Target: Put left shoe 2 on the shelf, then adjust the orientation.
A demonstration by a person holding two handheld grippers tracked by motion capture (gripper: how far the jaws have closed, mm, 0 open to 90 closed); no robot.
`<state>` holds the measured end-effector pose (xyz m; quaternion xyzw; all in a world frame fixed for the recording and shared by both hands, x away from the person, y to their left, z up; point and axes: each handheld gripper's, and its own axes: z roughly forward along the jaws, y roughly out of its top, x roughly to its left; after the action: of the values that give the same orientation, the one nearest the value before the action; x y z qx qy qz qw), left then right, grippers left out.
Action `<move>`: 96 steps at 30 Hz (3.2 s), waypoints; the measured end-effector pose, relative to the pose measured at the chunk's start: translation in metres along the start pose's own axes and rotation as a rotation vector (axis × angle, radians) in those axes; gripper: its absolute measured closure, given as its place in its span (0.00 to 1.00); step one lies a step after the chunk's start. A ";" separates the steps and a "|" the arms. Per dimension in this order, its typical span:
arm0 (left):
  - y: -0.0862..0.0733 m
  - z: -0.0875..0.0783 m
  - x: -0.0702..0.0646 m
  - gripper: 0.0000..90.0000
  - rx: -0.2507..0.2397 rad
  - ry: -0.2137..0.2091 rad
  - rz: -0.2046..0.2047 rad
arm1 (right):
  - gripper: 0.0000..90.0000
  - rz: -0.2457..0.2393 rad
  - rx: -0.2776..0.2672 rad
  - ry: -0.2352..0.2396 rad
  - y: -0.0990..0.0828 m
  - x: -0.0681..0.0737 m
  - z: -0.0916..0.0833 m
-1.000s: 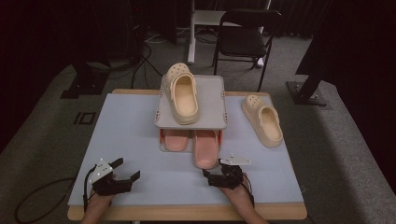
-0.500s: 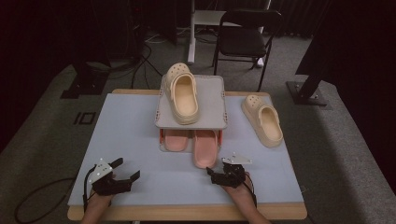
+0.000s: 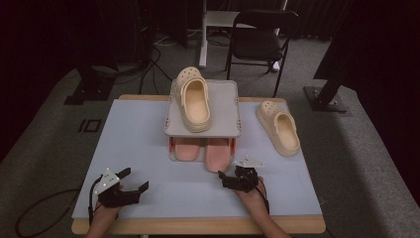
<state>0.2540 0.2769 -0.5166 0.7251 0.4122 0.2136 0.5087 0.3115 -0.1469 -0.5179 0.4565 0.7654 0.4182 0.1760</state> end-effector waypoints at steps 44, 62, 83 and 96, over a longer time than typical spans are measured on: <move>-0.001 0.001 0.000 0.08 0.005 -0.002 -0.001 | 0.15 -0.042 -0.128 0.039 0.019 -0.023 -0.021; 0.000 0.002 0.000 0.08 0.006 0.003 -0.004 | 0.12 0.085 -0.151 -0.006 0.014 -0.087 -0.056; -0.001 0.002 0.000 0.08 0.007 0.005 -0.004 | 0.14 0.125 -0.188 -0.117 0.036 -0.153 -0.058; -0.001 0.001 0.000 0.08 0.005 0.006 -0.007 | 0.30 0.168 -0.183 -0.199 0.052 -0.182 -0.042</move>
<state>0.2547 0.2765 -0.5177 0.7244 0.4168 0.2127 0.5063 0.4077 -0.3086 -0.4715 0.5401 0.6621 0.4519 0.2562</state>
